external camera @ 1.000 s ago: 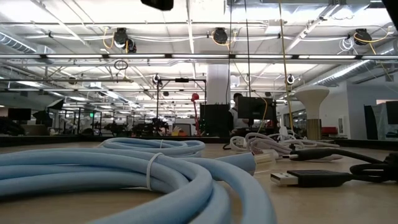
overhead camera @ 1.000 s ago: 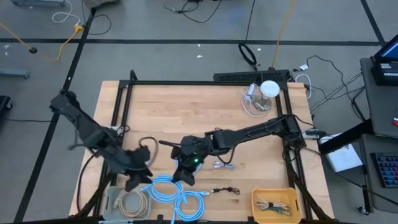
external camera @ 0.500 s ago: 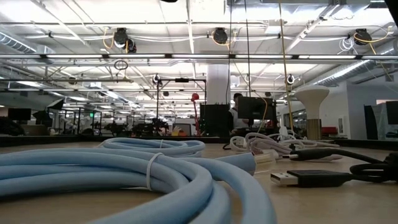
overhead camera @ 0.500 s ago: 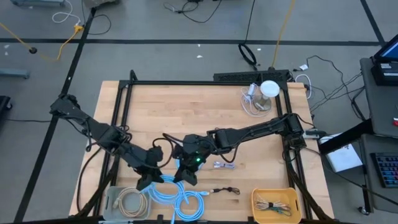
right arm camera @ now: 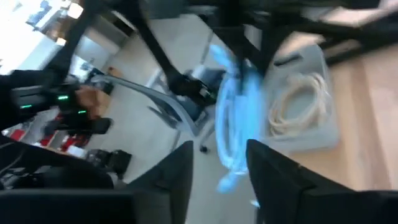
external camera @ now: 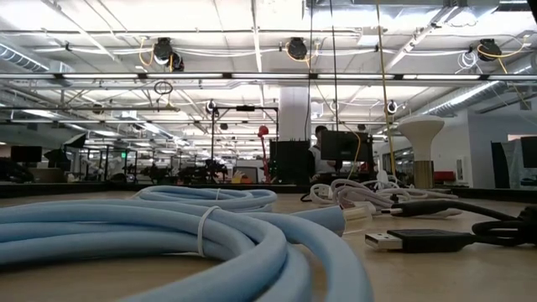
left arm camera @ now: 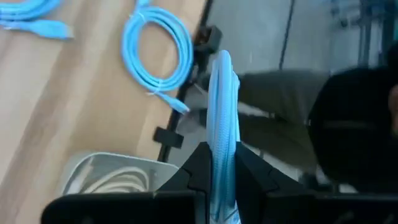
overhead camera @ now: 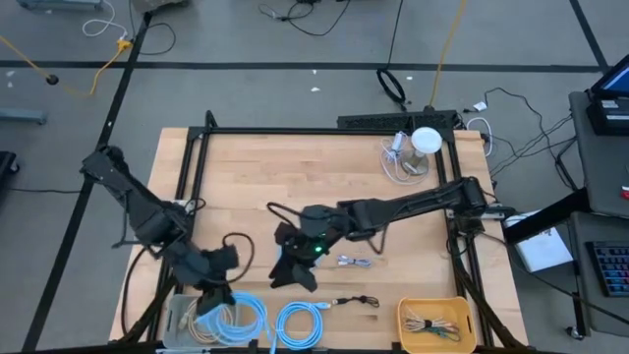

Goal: Pick & Place USB Port
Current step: Put the top left HDMI cable into the gray bin, then put the top light blue HDMI cable into the gray bin

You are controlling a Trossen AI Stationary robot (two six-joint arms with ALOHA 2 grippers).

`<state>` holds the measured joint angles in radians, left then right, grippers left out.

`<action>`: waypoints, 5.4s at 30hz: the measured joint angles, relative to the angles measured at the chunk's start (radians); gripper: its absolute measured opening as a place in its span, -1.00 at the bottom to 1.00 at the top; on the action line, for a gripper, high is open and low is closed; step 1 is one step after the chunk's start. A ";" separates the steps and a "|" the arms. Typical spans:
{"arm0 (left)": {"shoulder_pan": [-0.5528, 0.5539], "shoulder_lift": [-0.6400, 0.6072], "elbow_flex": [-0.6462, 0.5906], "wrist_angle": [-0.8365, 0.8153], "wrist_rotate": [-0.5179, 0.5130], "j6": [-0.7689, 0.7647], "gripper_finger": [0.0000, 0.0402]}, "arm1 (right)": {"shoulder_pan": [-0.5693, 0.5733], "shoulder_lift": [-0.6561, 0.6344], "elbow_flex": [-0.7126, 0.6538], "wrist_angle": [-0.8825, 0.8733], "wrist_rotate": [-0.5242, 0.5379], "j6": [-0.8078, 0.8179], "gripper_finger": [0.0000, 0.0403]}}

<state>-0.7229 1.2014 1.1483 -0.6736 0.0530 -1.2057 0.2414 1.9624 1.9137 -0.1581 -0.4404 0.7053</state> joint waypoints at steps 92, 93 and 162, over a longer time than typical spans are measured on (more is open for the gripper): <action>-0.551 0.023 -0.388 0.033 -0.428 -0.908 0.08 | 0.035 -0.119 -0.001 -0.078 0.125 -0.051 -0.15; -0.546 0.023 -0.388 0.033 -0.430 -0.902 0.07 | 0.035 -0.119 -0.001 -0.078 0.125 -0.051 -0.15; 0.464 -0.031 -0.359 0.127 -0.187 0.208 -0.41 | 0.052 -0.118 -0.001 -0.222 0.179 -0.029 -0.15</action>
<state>-0.2593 1.1704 0.7891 -0.5467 -0.1342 -0.9976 0.2929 1.8446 1.9129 -0.3802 -0.2619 0.6768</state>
